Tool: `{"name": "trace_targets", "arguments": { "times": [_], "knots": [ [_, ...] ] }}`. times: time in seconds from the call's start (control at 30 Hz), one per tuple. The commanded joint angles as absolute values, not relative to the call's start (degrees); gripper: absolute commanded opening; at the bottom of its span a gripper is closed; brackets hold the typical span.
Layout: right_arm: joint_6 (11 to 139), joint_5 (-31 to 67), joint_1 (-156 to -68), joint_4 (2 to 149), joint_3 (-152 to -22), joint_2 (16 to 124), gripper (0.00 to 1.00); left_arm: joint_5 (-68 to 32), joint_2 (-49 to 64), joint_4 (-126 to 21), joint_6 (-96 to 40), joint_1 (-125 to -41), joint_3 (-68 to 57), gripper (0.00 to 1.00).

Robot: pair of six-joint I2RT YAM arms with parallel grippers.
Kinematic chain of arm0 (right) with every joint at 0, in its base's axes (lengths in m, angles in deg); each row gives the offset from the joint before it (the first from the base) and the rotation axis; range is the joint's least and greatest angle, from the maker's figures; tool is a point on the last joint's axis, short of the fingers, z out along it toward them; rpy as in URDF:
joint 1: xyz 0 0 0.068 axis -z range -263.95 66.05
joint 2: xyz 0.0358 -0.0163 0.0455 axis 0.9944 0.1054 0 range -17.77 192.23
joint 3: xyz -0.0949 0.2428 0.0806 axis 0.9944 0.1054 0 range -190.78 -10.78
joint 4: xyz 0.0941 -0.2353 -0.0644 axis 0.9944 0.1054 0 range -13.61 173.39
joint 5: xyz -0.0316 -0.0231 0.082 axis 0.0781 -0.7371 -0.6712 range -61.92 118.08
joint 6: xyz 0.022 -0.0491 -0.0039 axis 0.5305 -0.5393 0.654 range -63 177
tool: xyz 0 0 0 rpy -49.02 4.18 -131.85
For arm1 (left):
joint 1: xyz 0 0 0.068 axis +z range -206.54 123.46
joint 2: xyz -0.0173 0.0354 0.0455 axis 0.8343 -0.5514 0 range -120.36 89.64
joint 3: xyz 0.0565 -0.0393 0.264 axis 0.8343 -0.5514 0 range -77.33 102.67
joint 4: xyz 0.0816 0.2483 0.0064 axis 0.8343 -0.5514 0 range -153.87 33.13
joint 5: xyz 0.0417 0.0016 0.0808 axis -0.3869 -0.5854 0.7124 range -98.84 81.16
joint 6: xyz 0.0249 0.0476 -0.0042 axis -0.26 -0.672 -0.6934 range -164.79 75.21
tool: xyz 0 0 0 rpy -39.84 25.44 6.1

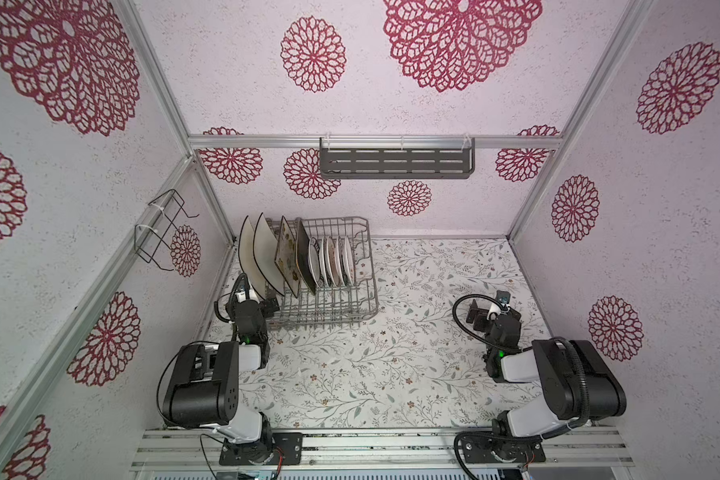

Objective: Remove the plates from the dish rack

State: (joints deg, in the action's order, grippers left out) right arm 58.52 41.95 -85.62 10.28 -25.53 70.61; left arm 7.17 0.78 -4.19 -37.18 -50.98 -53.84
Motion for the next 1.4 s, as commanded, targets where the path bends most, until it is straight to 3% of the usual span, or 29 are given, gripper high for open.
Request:
{"name": "trace_targets", "arguments": {
  "times": [0.0,1.37],
  "knots": [
    [58.53,42.92,-85.79,7.73,-25.46,70.21,0.99,7.69,0.16,-4.18,-36.80,-50.65,-53.78,0.97],
    [58.63,42.75,-85.79,7.56,-25.36,70.21,0.99,6.82,0.09,-4.84,-36.27,-50.16,-53.52,0.97]
  ]
}}
